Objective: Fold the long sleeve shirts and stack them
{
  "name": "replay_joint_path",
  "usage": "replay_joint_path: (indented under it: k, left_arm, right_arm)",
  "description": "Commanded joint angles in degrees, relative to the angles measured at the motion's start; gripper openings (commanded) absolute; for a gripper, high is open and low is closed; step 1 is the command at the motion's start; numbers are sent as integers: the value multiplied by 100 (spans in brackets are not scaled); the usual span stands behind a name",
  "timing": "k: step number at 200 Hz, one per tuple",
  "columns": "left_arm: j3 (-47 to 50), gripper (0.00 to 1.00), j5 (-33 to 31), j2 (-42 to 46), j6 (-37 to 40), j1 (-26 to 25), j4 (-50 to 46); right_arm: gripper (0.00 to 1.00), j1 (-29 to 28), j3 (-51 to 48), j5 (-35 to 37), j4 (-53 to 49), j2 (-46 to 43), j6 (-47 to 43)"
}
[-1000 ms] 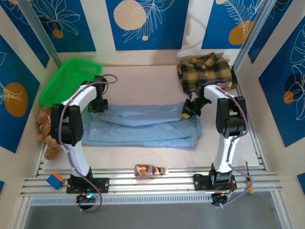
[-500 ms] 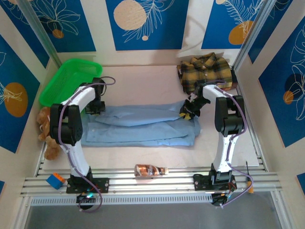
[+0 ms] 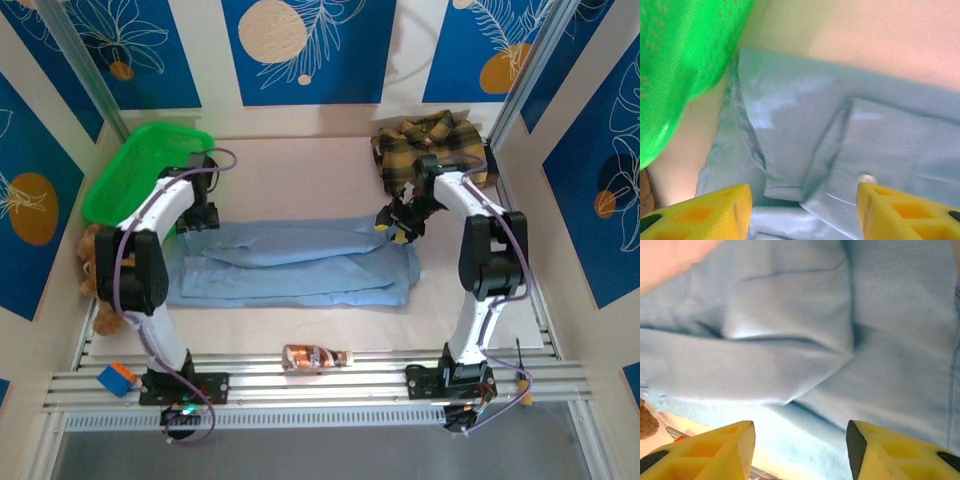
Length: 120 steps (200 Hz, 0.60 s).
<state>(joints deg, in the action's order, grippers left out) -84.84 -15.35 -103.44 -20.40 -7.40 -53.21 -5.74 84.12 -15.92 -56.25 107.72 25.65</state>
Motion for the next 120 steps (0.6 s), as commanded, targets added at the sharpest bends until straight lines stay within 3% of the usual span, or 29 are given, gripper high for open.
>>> replay_joint_path:
  k: [1,15,24,35,51,72,120]
  left_arm:
    - [-396,60,766,599,-383,-581,-17]
    - [-347,54,1453,583,-554,-821,345]
    - [-207,41,1828,502,-694,-907,649]
    - [-78,26,1928,333,-816,-957,821]
    - [226,14,1913,131,-965,-935,1088]
    - [538,10,1774,-112,-976,-827,1339]
    - [1158,7,1167,-661,-1078,-523,1482]
  right_arm:
    - [49,-153,149,-342,-257,-440,180]
    - [36,-370,134,-651,-71,-374,352]
    - [28,-512,105,-833,111,-251,450]
    - [21,-689,128,-869,278,-41,590]
    - [16,-822,111,-823,570,243,795]
    - [11,-846,196,-792,886,660,1033]
    - [6,-894,603,88,542,1427,1095]
